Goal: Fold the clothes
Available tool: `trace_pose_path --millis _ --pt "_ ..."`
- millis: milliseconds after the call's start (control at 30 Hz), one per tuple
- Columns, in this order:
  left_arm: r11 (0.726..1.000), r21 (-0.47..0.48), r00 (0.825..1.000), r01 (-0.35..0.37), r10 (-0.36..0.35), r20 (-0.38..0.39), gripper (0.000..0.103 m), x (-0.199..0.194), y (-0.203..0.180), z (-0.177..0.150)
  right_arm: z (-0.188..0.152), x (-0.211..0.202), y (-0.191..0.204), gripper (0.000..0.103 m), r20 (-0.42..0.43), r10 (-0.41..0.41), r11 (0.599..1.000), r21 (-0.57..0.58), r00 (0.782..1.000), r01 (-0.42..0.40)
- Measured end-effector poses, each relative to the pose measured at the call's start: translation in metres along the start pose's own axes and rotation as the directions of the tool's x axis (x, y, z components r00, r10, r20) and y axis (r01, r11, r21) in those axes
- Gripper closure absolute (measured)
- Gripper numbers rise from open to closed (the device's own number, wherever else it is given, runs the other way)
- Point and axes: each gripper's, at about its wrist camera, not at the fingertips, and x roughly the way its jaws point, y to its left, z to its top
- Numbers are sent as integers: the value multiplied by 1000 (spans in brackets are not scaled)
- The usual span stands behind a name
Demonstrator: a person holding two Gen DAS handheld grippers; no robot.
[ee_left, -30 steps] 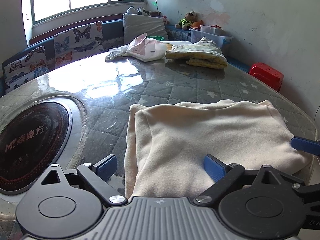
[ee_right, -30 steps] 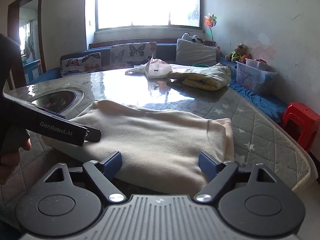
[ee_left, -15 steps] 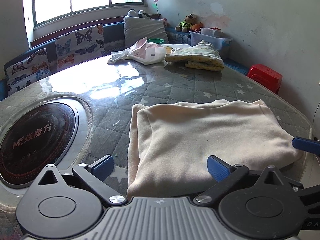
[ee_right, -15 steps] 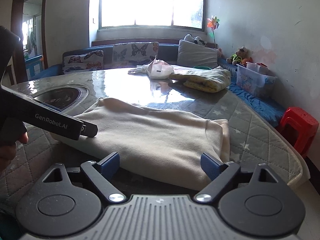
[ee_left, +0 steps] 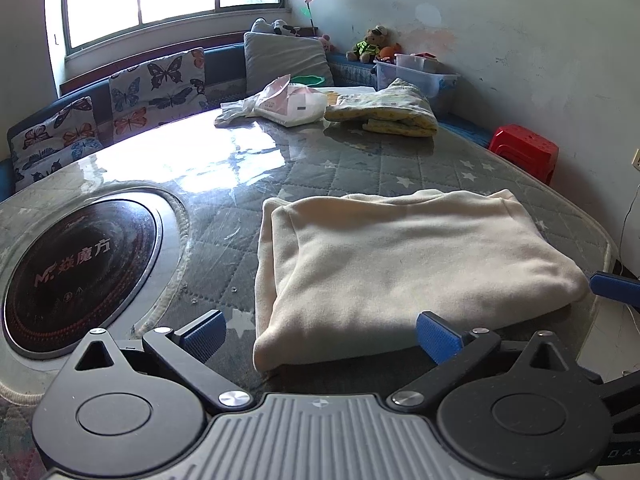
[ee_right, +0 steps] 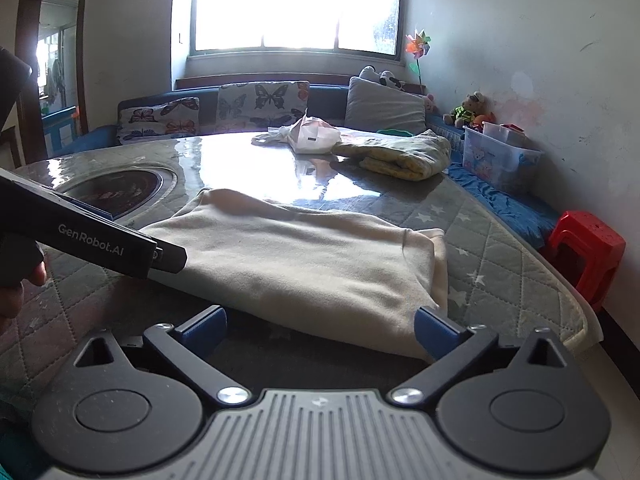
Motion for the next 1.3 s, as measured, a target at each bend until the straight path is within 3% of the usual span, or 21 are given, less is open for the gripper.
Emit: trace_pose_path --millis 1300 --pt "1000 6 998 -8 8 -58 0 -15 -8 -33 -27 -34 20 0 18 -6 1000 6 1000 5"
